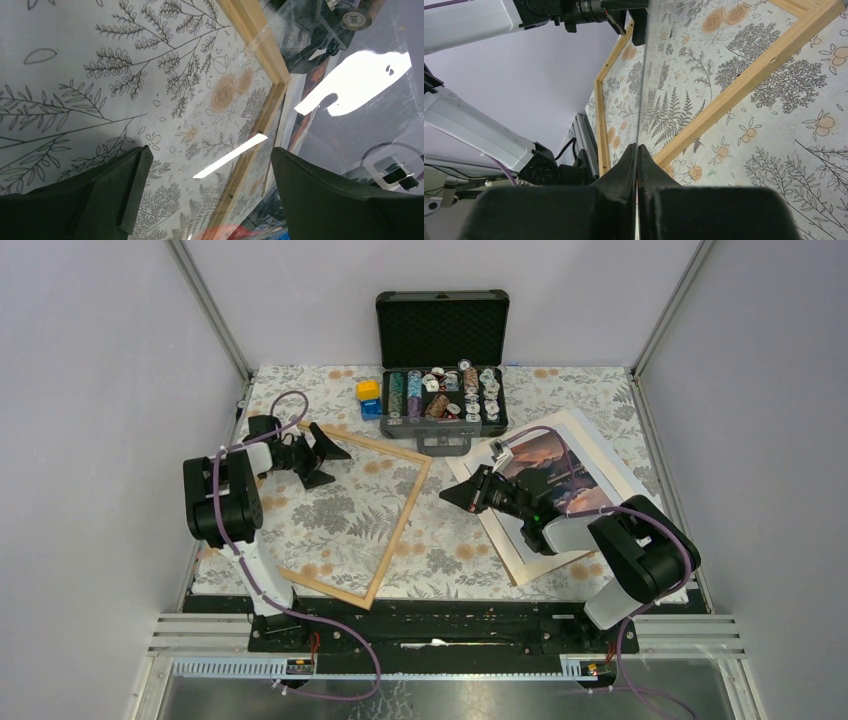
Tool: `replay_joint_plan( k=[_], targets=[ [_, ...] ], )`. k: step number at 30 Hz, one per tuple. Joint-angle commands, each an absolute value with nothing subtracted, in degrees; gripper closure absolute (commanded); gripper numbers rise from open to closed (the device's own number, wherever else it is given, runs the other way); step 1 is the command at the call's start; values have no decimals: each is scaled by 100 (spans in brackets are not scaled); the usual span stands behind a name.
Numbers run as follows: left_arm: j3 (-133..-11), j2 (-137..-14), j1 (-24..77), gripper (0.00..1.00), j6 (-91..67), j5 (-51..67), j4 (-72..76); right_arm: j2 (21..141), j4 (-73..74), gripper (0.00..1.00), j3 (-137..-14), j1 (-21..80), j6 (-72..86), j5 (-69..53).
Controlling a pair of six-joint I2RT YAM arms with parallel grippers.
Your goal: Put the photo into the frame
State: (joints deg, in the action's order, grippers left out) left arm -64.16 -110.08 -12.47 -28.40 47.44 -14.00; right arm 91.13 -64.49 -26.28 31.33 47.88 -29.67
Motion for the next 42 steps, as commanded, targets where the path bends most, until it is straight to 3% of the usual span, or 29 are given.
replay_joint_plan(
  k=[1,15,33,42],
  targets=[
    [-6276,-10558,-1231,1,-2838,4991,-1329,9064,-7010,100,-2608,3088,4815,-3078],
    [-5967,-10134,-1353,8,-2958,4845,-1694,9303,-7220,100,-2551,2988,5040,-3005],
    [-5850,-10059,-1367,51,-2979,4856,-1635,9798,-7886,100,-2477,2693,5609,-3199],
    [-6271,-9959,-1367,70,-2749,4096,-2338,10172,-8032,100,-2518,2757,6022,-3061]
  ],
)
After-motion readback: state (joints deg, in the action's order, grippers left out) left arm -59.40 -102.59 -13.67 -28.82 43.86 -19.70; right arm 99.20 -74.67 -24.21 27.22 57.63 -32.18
